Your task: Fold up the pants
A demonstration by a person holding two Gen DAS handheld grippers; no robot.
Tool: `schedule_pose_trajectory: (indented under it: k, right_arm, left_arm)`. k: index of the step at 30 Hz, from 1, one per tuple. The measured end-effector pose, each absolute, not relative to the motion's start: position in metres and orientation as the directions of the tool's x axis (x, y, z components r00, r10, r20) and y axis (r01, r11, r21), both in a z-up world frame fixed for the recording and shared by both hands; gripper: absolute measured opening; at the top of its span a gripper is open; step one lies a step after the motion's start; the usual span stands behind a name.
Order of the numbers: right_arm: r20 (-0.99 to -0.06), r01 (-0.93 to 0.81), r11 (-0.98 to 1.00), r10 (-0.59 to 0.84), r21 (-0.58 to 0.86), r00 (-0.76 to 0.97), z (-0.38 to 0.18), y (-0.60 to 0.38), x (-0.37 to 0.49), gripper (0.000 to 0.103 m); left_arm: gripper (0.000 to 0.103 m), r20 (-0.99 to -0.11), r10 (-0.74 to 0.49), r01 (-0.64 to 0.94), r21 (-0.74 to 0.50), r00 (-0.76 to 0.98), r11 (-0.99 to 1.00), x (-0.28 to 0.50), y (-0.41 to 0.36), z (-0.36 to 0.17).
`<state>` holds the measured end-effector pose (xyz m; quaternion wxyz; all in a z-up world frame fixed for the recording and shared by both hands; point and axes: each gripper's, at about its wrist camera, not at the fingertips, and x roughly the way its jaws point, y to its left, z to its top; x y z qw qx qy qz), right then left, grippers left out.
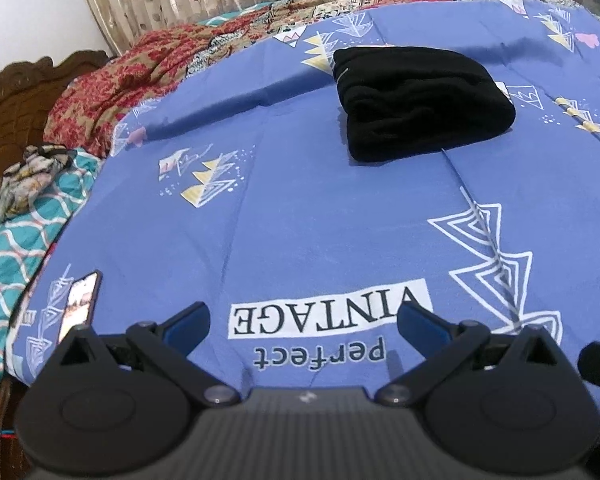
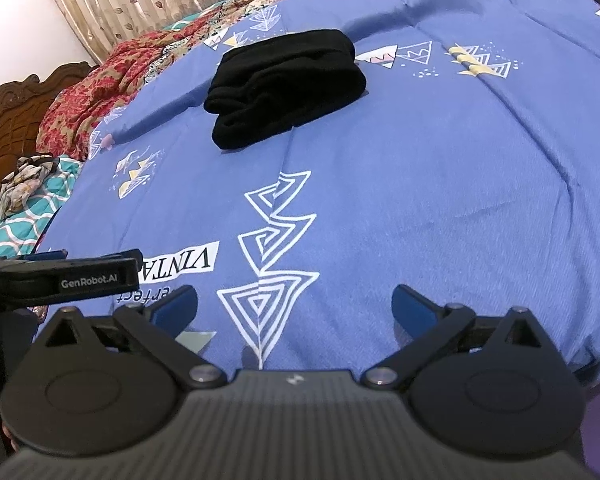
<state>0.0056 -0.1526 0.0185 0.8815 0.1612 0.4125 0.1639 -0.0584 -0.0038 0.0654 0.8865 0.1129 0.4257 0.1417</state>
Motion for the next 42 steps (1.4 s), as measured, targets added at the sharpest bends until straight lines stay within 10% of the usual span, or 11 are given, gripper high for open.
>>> schedule_pose_trajectory:
  k: [42]
  right_arm:
    - [-0.666, -0.155, 0.897, 0.415, 0.414, 0.621, 0.025, -0.152, 0.0, 0.103]
  left_arm:
    - [0.103, -0.694, 0.366, -0.227, 0.288, 0.619, 0.93, -0.067, 0.007, 0.095]
